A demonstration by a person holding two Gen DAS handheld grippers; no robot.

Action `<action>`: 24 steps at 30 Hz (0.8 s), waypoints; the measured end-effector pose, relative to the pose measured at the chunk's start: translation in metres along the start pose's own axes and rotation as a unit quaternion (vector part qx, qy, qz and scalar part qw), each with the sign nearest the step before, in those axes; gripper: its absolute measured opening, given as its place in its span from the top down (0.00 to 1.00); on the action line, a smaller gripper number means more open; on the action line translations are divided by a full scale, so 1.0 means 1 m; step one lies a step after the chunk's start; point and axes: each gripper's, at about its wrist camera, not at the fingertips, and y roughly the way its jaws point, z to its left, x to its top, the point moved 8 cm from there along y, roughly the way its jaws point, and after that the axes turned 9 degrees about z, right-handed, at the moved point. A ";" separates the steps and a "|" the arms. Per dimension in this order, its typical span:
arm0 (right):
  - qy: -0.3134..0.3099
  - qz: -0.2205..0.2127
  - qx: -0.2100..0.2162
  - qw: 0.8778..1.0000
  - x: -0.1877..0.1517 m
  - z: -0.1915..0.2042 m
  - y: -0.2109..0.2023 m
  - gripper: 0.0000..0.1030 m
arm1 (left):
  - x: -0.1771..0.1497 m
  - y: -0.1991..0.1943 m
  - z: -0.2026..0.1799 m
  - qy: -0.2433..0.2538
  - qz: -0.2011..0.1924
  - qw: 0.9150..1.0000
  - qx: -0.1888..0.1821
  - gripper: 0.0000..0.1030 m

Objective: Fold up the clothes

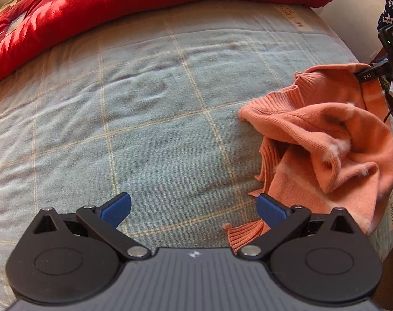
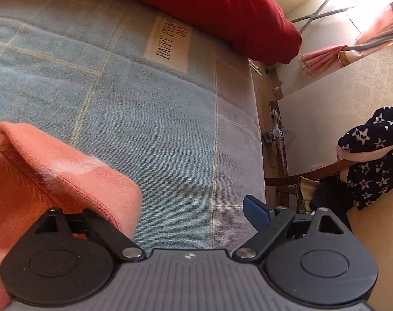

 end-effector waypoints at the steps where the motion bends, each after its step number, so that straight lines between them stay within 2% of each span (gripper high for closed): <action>1: -0.008 -0.003 0.005 1.000 -0.002 0.002 -0.005 0.10 | 0.000 0.001 -0.003 0.003 -0.003 1.000 -0.003 0.01; 7: -0.009 -0.031 0.079 0.996 -0.022 0.012 -0.064 0.09 | 0.000 0.003 -0.022 0.013 -0.001 1.000 -0.024 0.01; 11: 0.000 -0.054 0.149 0.987 -0.038 0.027 -0.113 0.08 | -0.001 0.001 -0.031 0.013 -0.002 0.999 -0.030 0.01; 16: -0.029 -0.081 0.264 0.961 -0.054 0.077 -0.181 0.03 | -0.011 -0.003 -0.028 0.003 0.008 1.000 -0.026 0.01; 19: -0.064 -0.085 0.318 0.942 -0.068 0.115 -0.213 0.03 | -0.019 -0.008 -0.023 -0.005 0.007 1.000 -0.023 0.01; 24: -0.088 -0.058 0.400 0.910 -0.087 0.172 -0.232 0.02 | -0.039 -0.012 -0.007 -0.025 0.009 1.000 -0.013 0.01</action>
